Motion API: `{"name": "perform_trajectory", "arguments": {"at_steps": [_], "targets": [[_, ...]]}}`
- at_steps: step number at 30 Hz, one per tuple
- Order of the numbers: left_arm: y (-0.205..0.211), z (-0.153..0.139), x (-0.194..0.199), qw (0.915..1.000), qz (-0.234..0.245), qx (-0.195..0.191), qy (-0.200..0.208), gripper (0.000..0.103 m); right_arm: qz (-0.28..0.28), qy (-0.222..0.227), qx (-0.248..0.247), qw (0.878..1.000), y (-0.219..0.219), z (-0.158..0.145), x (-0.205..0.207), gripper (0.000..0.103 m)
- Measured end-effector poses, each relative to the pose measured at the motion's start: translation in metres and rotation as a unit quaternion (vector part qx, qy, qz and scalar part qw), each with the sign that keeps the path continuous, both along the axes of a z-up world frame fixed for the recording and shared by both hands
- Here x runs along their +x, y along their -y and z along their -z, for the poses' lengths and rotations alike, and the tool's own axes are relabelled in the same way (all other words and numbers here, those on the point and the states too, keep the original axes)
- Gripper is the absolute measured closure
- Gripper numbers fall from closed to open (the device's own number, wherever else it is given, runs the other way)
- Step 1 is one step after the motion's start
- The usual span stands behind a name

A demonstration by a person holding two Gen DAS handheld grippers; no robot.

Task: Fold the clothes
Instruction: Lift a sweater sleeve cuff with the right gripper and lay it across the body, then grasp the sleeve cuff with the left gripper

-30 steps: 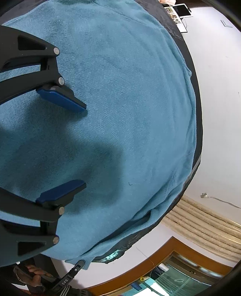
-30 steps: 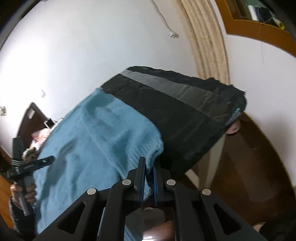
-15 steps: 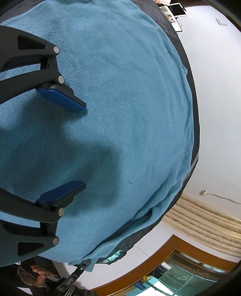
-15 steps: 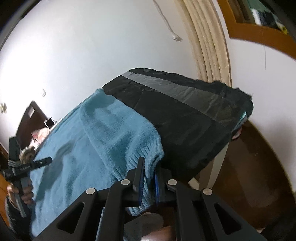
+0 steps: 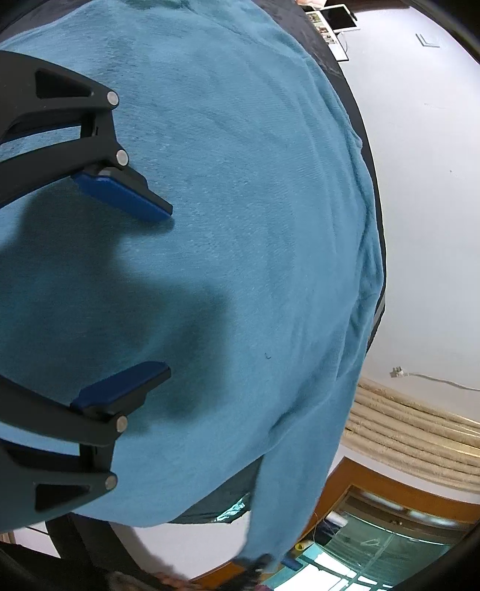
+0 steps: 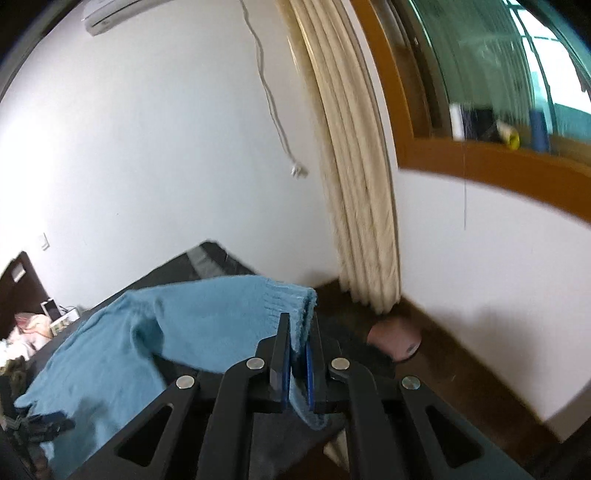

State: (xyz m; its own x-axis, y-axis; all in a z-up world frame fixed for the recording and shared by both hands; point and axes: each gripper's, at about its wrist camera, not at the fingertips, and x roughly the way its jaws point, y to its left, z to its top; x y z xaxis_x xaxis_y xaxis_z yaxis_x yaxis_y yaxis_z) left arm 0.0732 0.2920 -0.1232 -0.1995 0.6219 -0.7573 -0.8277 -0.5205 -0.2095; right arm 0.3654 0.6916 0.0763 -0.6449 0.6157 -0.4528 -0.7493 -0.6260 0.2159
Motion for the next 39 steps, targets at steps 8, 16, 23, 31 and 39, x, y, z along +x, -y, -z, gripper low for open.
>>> {"name": "perform_trajectory", "arguments": {"at_steps": [8,16,23,31,39], "targets": [[0.016,0.0,0.016,0.9995,0.03,0.005,0.003,0.02,-0.022,-0.05,0.024,0.998,0.002,-0.047,-0.041,0.096],[0.016,-0.006,0.01,0.9991,0.026,0.013,0.029,0.02,-0.132,-0.102,0.035,0.985,0.05,-0.094,-0.11,0.096],[0.024,-0.041,-0.013,0.9984,-0.011,0.054,0.016,0.02,-0.286,-0.064,0.021,0.956,0.136,-0.079,-0.196,0.096],[0.021,-0.025,-0.047,0.9956,-0.032,0.046,0.075,0.02,-0.415,0.033,-0.092,0.905,0.178,0.017,-0.248,0.086],[0.004,-0.011,-0.039,0.9938,-0.022,0.018,0.107,0.02,-0.348,-0.044,-0.13,0.927,0.141,0.041,-0.175,0.013]]}}
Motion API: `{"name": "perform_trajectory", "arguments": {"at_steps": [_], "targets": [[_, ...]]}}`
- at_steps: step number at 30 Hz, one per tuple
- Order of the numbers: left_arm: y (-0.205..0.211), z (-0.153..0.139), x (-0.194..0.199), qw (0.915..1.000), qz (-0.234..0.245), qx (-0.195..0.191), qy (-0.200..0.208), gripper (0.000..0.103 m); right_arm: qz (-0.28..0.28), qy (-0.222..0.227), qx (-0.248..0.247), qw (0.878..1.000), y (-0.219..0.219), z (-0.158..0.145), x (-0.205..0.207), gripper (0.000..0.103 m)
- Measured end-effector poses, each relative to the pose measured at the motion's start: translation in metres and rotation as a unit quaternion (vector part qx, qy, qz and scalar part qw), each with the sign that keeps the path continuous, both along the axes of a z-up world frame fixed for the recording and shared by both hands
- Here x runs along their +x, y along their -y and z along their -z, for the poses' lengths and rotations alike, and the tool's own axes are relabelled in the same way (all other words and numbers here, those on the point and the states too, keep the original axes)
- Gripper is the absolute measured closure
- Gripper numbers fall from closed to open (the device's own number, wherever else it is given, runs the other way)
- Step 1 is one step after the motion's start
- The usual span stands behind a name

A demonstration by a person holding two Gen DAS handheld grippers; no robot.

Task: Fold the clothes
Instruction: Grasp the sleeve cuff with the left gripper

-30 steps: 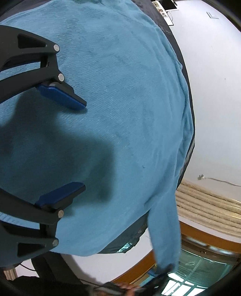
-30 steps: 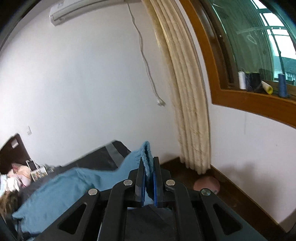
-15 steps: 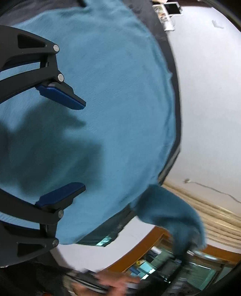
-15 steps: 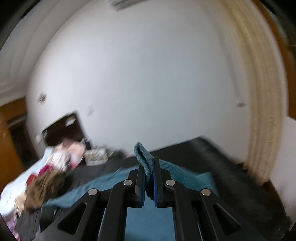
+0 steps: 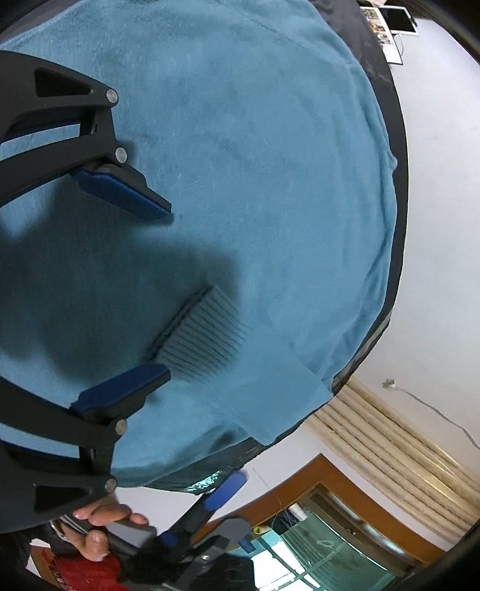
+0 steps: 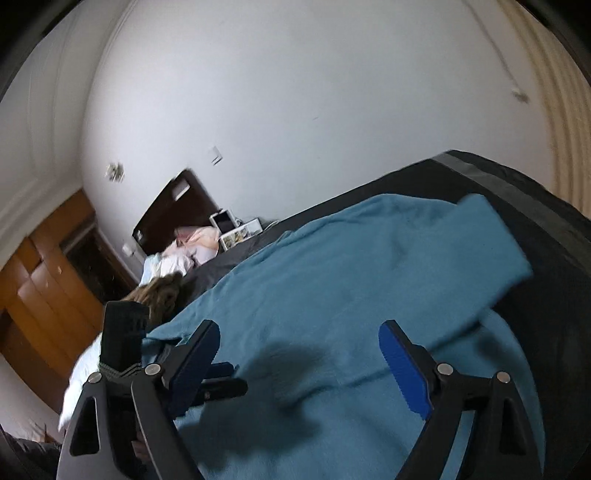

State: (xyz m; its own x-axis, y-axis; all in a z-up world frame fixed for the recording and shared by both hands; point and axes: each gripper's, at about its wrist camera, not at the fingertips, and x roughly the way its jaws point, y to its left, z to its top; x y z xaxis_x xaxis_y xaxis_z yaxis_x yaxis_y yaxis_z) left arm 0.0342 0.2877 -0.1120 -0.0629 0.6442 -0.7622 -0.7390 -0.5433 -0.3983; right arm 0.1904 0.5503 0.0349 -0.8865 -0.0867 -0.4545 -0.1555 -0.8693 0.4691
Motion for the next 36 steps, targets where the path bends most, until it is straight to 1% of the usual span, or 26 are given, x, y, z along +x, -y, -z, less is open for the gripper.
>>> {"name": "perform_trajectory", "arguments": {"at_steps": [2,4,5,6,8,10,12,14,16,17,18,19,20,21,22,24,28,30,33,35,36], "targets": [[-0.008,-0.005,0.004,0.9998,0.011,-0.001,-0.014,0.02,0.063,-0.007,0.021,0.998,-0.012,-0.006,0.027,0.013],[-0.017,-0.01,0.007,0.9993,0.019,-0.004,-0.033,0.02,0.125,-0.012,0.048,0.991,-0.022,-0.012,0.052,0.013],[-0.024,-0.011,0.008,0.9987,0.021,-0.007,-0.046,0.02,0.151,-0.016,0.061,0.987,-0.027,-0.013,0.065,0.013],[-0.031,-0.012,0.008,0.9979,0.025,-0.009,-0.059,0.02,0.163,-0.017,0.066,0.984,-0.03,-0.012,0.072,0.013],[-0.046,-0.012,0.009,0.9964,0.035,-0.016,-0.076,0.019,0.153,-0.004,0.055,0.987,-0.031,0.0,0.07,0.013],[-0.059,-0.008,0.01,0.9958,0.044,-0.024,-0.077,0.021,0.14,0.012,0.045,0.989,-0.028,0.014,0.064,0.013],[-0.068,-0.003,0.013,0.9944,0.052,-0.036,-0.085,0.031,0.125,0.031,0.046,0.991,-0.02,0.03,0.053,0.013],[-0.075,0.0,0.018,0.9909,0.053,-0.053,-0.112,0.036,0.111,0.048,0.058,0.991,-0.011,0.042,0.046,0.013],[-0.078,0.0,0.021,0.9884,0.051,-0.063,-0.129,0.041,0.101,0.059,0.069,0.991,-0.004,0.05,0.042,0.013],[-0.078,-0.001,0.021,0.9874,0.047,-0.067,-0.135,0.051,0.102,0.059,0.074,0.99,-0.004,0.05,0.042,0.013],[-0.078,-0.001,0.021,0.9863,0.043,-0.072,-0.142,0.064,0.103,0.059,0.078,0.99,-0.003,0.05,0.042,0.013],[-0.078,-0.001,0.021,0.9851,0.039,-0.077,-0.148,0.069,0.104,0.06,0.083,0.989,-0.003,0.05,0.042,0.013],[-0.078,-0.002,0.019,0.9854,0.035,-0.078,-0.147,0.086,0.104,0.063,0.078,0.989,-0.004,0.052,0.042,0.013],[-0.076,-0.002,0.015,0.9874,0.029,-0.075,-0.136,0.093,0.105,0.066,0.073,0.99,-0.005,0.053,0.042,0.013],[-0.074,-0.003,0.009,0.9898,0.021,-0.072,-0.121,0.095,0.107,0.069,0.069,0.989,-0.006,0.054,0.042,0.013],[-0.071,-0.009,0.004,0.9908,0.005,-0.066,-0.118,0.096,0.111,0.074,0.068,0.989,-0.006,0.052,0.044,0.013],[-0.055,-0.036,-0.007,0.9874,-0.027,-0.037,-0.152,0.097,0.116,0.084,0.073,0.987,-0.006,0.05,0.047,0.013],[-0.044,-0.053,-0.013,0.9837,-0.044,-0.026,-0.172,0.096,0.117,0.088,0.072,0.987,-0.006,0.051,0.046,0.013],[-0.022,-0.077,-0.024,0.9745,-0.077,-0.015,-0.21,0.096,0.121,0.098,0.073,0.985,-0.007,0.053,0.045,0.013],[0.0,-0.091,-0.038,0.9685,-0.107,-0.009,-0.225,0.096,0.122,0.105,0.077,0.984,-0.006,0.054,0.043,0.013],[0.012,-0.094,-0.048,0.9662,-0.124,-0.01,-0.226,0.096,0.123,0.109,0.079,0.983,-0.006,0.054,0.042,0.013]]}}
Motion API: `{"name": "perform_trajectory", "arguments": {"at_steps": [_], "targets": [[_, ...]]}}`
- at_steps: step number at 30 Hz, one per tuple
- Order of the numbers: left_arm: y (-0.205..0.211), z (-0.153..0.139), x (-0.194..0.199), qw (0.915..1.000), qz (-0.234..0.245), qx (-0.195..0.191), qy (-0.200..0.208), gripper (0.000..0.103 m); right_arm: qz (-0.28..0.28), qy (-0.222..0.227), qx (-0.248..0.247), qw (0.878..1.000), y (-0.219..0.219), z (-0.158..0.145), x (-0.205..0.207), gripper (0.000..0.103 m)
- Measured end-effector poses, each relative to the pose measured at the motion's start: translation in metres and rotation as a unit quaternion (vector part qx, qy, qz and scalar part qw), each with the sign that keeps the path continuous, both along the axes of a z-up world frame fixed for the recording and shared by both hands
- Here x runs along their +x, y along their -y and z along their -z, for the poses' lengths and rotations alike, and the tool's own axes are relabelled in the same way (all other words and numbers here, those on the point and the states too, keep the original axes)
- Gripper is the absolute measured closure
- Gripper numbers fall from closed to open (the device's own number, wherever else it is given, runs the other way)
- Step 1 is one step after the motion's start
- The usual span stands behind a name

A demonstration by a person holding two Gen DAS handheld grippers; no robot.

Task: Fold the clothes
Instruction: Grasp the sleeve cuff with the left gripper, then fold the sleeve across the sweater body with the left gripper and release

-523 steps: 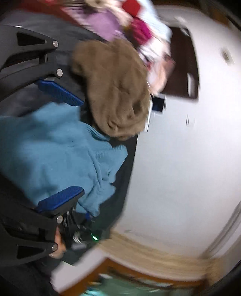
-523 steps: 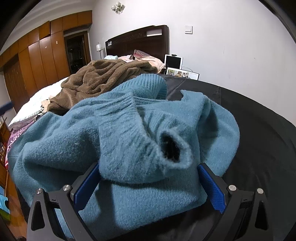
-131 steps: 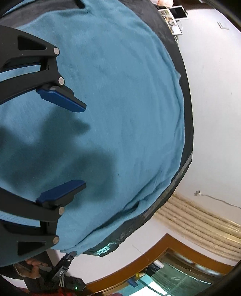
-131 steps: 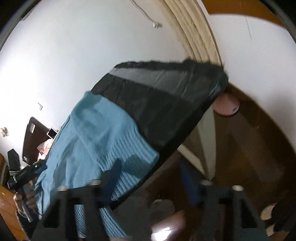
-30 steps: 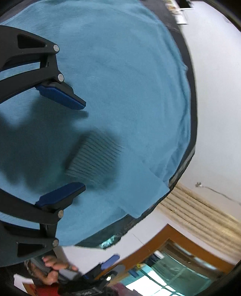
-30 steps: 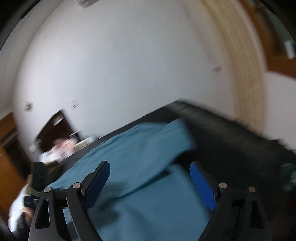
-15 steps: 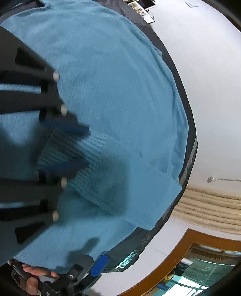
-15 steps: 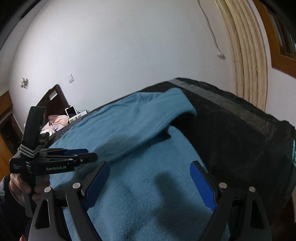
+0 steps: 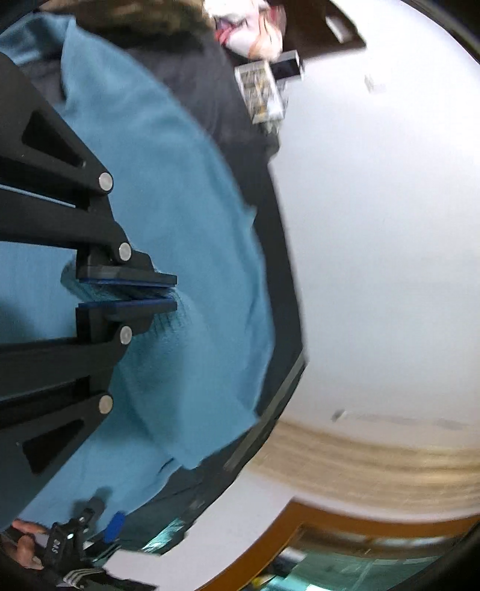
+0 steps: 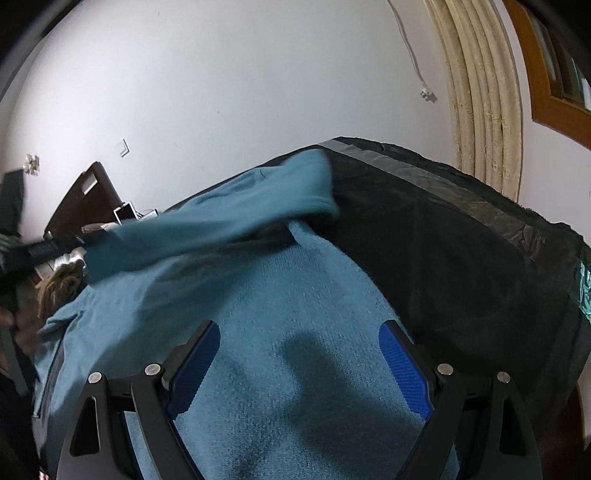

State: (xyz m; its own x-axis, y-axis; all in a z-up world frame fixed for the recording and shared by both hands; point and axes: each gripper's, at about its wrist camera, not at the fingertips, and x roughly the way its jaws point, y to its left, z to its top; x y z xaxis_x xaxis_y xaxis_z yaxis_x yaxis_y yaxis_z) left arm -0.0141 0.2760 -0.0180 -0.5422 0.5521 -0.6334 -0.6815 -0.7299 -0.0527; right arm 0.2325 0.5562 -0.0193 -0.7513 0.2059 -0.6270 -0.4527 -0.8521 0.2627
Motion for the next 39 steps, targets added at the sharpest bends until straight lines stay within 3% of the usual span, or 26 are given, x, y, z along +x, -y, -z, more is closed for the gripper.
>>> {"name": "perform_trajectory", "arguments": {"at_steps": [5,9,12,17,19,24,26,29,30,31,32,35,39], "targets": [[0.044,0.019,-0.041,0.9972,-0.065,-0.029,0.022,0.096,-0.001,0.026,0.011,1.0,0.002,0.002,-0.006,0.013],[0.056,0.054,-0.047,0.9942,-0.068,-0.07,0.044,0.095,-0.008,0.056,0.026,0.998,0.005,0.0,-0.014,0.013],[0.06,0.066,-0.052,0.9928,-0.076,-0.081,0.045,0.093,-0.016,0.067,0.033,0.997,0.003,-0.013,-0.025,0.013],[0.063,0.062,-0.057,0.9931,-0.085,-0.064,0.048,0.089,-0.042,0.101,0.104,0.989,0.003,-0.037,-0.067,0.013],[0.064,0.055,-0.054,0.9935,-0.088,-0.064,0.034,0.087,-0.049,0.105,0.111,0.987,-0.001,-0.043,-0.093,0.013],[0.058,0.049,-0.047,0.996,-0.068,-0.05,0.03,0.07,-0.078,0.109,0.112,0.985,-0.006,-0.052,-0.168,0.013],[0.048,0.057,-0.048,0.9965,-0.046,-0.053,0.045,0.067,-0.088,0.132,0.141,0.977,-0.002,-0.045,-0.199,0.013],[0.033,0.08,-0.048,0.9941,-0.033,-0.082,0.062,0.067,-0.074,0.198,0.201,0.957,-0.007,-0.019,-0.243,0.013],[0.031,0.086,-0.048,0.9938,-0.032,-0.086,0.062,0.067,-0.057,0.218,0.223,0.948,-0.015,-0.01,-0.25,0.013],[0.031,0.09,-0.048,0.9939,-0.031,-0.087,0.06,0.067,-0.047,0.22,0.224,0.948,-0.025,-0.006,-0.252,0.012],[0.031,0.094,-0.048,0.9941,-0.031,-0.087,0.057,0.067,-0.04,0.217,0.216,0.951,-0.036,-0.003,-0.252,0.003],[0.03,0.096,-0.049,0.9946,-0.026,-0.085,0.054,0.066,-0.035,0.208,0.173,0.962,-0.056,-0.003,-0.25,0.001],[0.036,0.091,-0.053,0.9955,-0.036,-0.059,0.065,0.064,0.0,0.197,0.221,0.955,-0.049,-0.014,-0.25,0.001]]}}
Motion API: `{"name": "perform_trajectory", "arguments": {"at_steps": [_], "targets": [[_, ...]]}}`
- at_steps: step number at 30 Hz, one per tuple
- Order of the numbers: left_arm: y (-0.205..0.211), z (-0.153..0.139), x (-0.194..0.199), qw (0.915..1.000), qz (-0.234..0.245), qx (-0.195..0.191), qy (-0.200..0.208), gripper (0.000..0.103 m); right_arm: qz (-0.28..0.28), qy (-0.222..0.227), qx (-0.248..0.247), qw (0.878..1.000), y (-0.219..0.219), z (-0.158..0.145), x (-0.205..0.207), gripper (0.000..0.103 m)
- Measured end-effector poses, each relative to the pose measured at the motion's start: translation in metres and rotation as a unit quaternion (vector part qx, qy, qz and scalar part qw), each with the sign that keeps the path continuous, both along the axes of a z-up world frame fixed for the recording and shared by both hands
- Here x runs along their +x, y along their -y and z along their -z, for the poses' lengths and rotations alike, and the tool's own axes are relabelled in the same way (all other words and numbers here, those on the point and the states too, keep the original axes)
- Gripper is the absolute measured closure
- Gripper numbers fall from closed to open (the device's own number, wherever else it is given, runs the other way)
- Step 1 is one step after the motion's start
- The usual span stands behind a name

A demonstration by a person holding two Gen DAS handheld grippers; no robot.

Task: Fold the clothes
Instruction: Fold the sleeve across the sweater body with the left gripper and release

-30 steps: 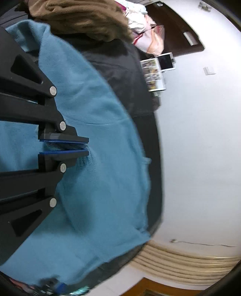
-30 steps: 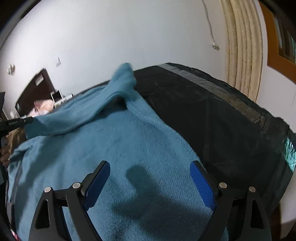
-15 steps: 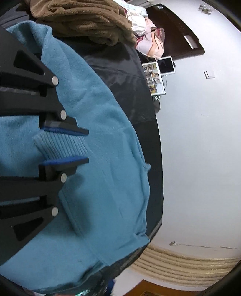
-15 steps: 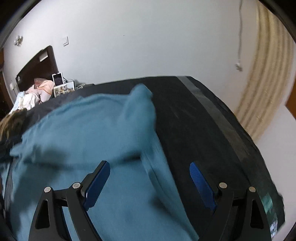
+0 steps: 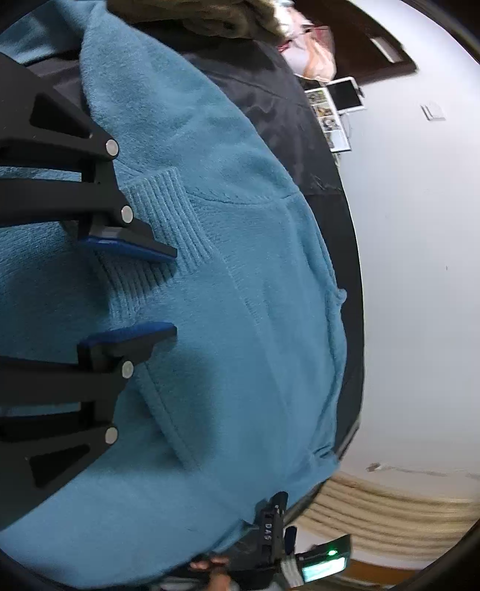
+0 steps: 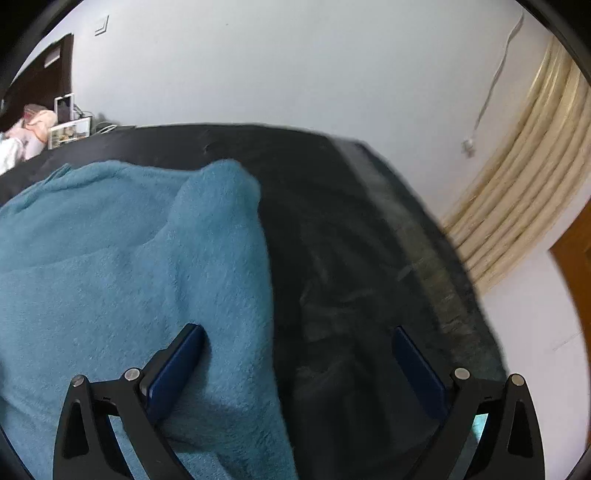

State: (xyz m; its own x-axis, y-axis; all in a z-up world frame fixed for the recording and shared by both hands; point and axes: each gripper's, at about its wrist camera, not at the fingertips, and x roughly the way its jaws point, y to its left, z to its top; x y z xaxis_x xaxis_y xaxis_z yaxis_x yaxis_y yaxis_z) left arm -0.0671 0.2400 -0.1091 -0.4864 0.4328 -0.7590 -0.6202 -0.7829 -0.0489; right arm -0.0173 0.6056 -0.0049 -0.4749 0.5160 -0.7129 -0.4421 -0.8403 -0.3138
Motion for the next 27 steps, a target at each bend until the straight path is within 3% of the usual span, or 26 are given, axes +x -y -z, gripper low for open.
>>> {"name": "perform_trajectory", "arguments": {"at_steps": [2,4,6,9,12,15,17,22,27], "targets": [[0.003,-0.003,-0.001,0.9999,-0.008,0.015,0.0,0.057,0.008,-0.026,0.029,0.999,0.004,-0.013,-0.002,0.001],[0.003,-0.002,-0.002,0.9998,-0.007,0.017,0.002,0.05,-0.016,-0.042,0.015,0.999,0.005,-0.021,-0.011,0.001],[0.001,0.002,-0.002,0.9999,-0.005,0.009,0.003,0.047,-0.03,-0.025,0.01,0.999,0.003,-0.014,-0.027,0.001],[-0.004,0.006,-0.001,1.0,0.001,-0.003,0.001,0.044,-0.002,0.02,0.042,0.999,-0.013,0.007,-0.051,0.001],[-0.006,0.007,0.0,1.0,0.006,-0.007,0.0,0.04,0.013,0.013,0.016,1.0,-0.028,0.005,-0.053,0.001],[-0.006,0.008,0.0,0.9999,0.009,-0.005,0.003,0.037,0.016,0.018,0.042,0.999,-0.022,0.003,-0.045,0.001],[-0.006,0.009,-0.001,0.9999,0.01,-0.004,0.004,0.036,0.013,0.008,0.041,0.999,-0.01,-0.004,-0.029,0.001],[-0.008,0.009,-0.001,0.9999,0.01,-0.01,0.0,0.035,-0.071,-0.042,-0.048,0.995,0.057,-0.024,0.045,0.001],[-0.008,0.002,0.007,0.9998,0.007,-0.016,0.009,0.035,-0.118,-0.074,-0.125,0.982,0.118,-0.009,0.126,0.001]]}}
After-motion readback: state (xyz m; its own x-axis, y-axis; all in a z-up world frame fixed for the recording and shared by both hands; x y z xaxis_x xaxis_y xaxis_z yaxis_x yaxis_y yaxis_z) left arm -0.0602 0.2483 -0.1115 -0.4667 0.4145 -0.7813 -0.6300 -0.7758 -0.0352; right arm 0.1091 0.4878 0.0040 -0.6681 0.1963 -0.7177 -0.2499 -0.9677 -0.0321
